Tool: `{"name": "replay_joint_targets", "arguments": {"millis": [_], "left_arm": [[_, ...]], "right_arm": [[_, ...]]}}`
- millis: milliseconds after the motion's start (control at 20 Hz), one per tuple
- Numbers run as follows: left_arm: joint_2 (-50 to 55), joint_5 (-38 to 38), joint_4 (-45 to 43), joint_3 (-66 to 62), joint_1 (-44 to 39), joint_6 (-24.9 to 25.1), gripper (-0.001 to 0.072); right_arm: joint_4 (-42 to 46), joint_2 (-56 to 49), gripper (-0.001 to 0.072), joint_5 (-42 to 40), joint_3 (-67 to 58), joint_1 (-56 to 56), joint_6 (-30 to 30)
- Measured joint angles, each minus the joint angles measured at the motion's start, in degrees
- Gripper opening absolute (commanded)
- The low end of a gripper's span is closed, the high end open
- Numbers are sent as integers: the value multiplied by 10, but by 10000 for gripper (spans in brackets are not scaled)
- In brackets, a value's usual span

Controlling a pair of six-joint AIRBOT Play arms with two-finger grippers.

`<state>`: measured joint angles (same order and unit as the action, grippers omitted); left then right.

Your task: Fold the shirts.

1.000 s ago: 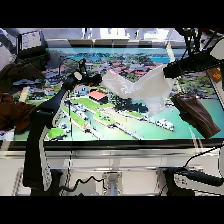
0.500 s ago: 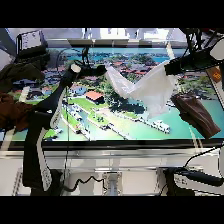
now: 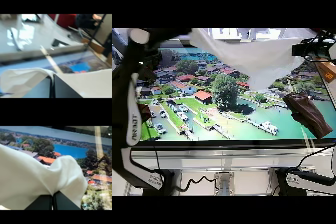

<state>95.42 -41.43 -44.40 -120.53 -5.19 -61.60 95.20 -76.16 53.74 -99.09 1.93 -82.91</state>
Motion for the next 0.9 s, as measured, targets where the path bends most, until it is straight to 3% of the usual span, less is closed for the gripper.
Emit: {"name": "replay_joint_targets", "arguments": {"millis": [150,350,600,750,900], "left_arm": [[-91,-48,-122,1,14,-59,20],[-193,-187,-217,1,21,-95,20],[-279,-396,-211,1,23,-136,20],[-300,-503,-173,8,23,-169,19],[-308,-560,-161,47,23,-184,20]], "right_arm": [[-4,5,29,12,0,18,-16],[-42,42,29,98,-1,16,54],[-64,148,29,243,-1,-2,147],[-99,209,28,298,-1,-5,163],[-127,237,27,330,11,-7,160]]}}
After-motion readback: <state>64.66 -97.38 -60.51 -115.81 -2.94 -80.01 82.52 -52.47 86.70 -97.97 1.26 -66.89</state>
